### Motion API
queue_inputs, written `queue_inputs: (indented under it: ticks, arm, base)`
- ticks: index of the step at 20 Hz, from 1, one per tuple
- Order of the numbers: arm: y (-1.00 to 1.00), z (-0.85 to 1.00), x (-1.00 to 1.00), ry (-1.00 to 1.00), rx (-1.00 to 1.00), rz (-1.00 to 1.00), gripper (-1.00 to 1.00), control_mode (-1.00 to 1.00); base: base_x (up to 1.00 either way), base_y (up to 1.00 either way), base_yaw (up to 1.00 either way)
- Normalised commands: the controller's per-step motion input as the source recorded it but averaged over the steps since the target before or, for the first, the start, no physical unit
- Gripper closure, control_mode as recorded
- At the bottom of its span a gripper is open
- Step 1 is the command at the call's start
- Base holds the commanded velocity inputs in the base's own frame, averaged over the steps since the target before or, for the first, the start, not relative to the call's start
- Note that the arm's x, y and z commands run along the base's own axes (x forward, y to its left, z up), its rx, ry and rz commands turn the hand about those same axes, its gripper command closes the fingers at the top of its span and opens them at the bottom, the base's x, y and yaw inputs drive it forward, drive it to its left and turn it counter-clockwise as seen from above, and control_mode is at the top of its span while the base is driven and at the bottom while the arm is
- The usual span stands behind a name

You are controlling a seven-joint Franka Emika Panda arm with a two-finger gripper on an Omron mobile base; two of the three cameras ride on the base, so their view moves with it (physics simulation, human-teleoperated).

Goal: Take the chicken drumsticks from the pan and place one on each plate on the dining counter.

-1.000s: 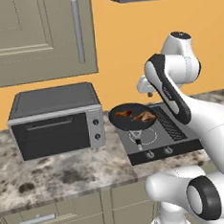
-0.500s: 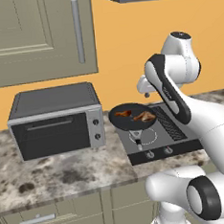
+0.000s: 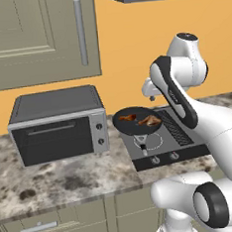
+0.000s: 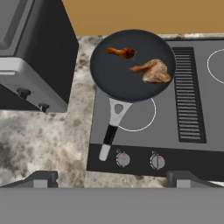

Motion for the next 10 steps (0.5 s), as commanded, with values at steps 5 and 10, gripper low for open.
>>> queue_inputs:
  ticks: [5,10]
  arm:
    - [0.00,0.00,0.00,0.00,0.00,0.00,-1.00,-1.00]
    - [0.00,0.00,0.00,0.00,0.00,0.00,-1.00,-1.00]
  base:
    - [0.00,0.00,0.00]
    - [0.00,0.00,0.00]
